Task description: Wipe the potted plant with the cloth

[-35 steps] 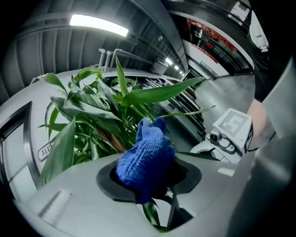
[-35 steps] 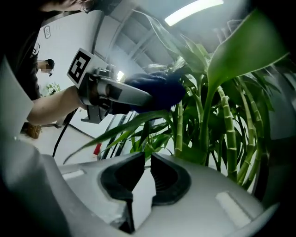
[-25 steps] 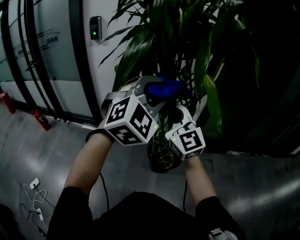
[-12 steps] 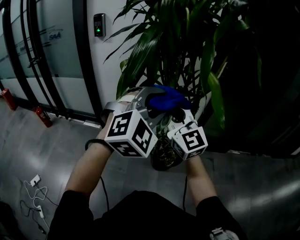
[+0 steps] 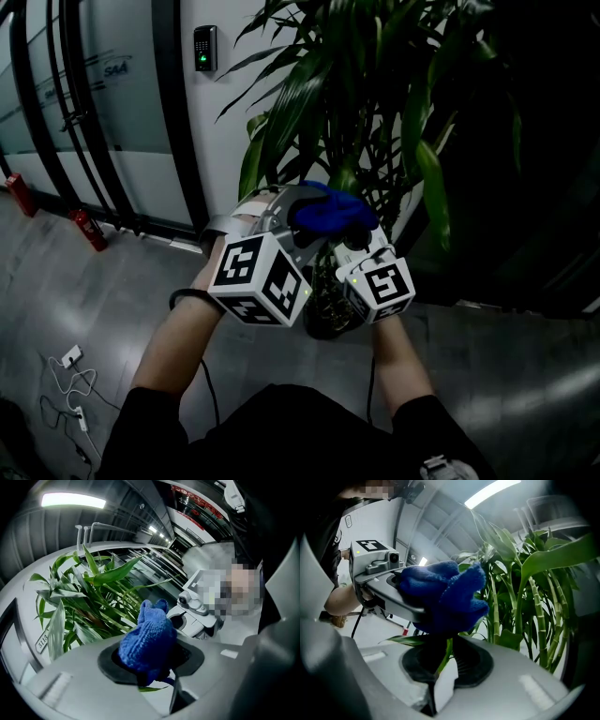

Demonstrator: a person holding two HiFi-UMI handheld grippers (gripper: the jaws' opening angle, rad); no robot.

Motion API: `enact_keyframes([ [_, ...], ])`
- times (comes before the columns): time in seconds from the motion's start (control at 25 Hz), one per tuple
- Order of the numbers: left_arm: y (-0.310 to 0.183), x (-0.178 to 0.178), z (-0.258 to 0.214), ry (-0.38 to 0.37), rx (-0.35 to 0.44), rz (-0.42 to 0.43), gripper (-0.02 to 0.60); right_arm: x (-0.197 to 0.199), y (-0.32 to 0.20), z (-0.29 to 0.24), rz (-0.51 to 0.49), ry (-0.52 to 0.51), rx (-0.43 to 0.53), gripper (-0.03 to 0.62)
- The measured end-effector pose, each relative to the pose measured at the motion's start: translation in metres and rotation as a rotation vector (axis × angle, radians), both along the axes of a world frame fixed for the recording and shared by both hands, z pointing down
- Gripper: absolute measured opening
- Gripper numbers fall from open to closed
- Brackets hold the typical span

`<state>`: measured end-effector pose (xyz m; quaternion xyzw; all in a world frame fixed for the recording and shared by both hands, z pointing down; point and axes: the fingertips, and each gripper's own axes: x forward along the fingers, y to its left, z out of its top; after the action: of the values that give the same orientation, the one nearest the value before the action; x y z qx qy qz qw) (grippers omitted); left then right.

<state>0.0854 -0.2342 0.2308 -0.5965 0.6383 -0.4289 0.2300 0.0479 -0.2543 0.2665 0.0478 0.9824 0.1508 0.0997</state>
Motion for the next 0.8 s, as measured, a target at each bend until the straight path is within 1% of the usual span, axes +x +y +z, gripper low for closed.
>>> enact_keyframes([
  [0.32, 0.008, -0.003, 0.015, 0.043, -0.016, -0.015, 0.158, -0.003, 0.009, 0.016, -0.012, 0.035, -0.011, 0.041],
  [0.48, 0.013, -0.002, 0.024, 0.050, -0.029, -0.014, 0.156, -0.004, 0.013, 0.025, -0.012, 0.056, -0.005, 0.041],
  [0.68, 0.021, 0.000, 0.031, 0.060, -0.028, -0.019, 0.157, -0.002, 0.016, 0.030, -0.010, 0.075, -0.005, 0.041],
  [0.8, 0.027, 0.001, 0.036, 0.084, -0.022, -0.017, 0.156, -0.001, 0.019, 0.033, -0.010, 0.081, -0.007, 0.041],
])
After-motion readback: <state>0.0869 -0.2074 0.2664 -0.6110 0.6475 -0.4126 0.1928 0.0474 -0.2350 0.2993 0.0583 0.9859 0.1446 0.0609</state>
